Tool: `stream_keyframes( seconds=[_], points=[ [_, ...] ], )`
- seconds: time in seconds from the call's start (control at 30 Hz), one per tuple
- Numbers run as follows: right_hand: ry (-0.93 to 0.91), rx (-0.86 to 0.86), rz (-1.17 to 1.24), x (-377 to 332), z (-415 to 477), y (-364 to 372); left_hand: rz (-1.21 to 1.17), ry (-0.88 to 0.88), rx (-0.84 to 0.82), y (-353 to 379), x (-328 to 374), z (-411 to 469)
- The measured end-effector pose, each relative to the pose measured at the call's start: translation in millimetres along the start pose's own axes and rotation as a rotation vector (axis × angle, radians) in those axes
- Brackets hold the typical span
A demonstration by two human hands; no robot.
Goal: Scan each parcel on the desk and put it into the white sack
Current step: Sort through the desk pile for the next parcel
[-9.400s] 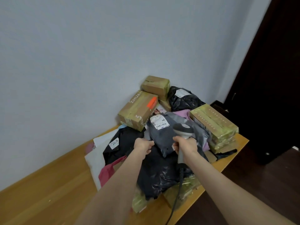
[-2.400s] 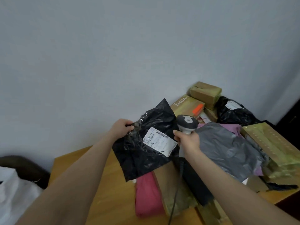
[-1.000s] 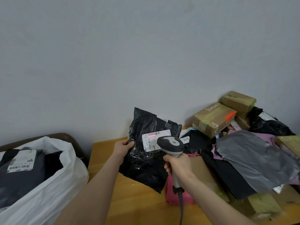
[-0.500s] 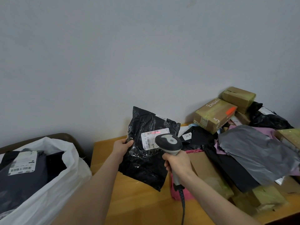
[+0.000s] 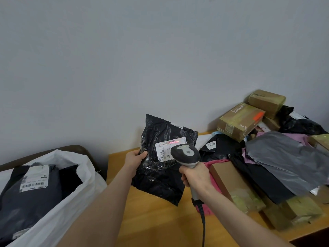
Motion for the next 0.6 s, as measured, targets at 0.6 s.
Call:
stream_keyframes(
  seconds=[0.6],
  points=[
    [-0.130,-0.104,0.087,-5.2,-55.6,-13.7,-0.012,0.045,0.110,-18.3,-21.8,-73.7]
  ],
)
Point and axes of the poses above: each hand's wrist, its own z-axis towards the middle knuckle, its own y-axis out of the palm, x = y × z, the point moved 2 cm from there along z, towards the middle knuckle, and after that the axes turned 14 degrees about -y, right-handed, at the moved point
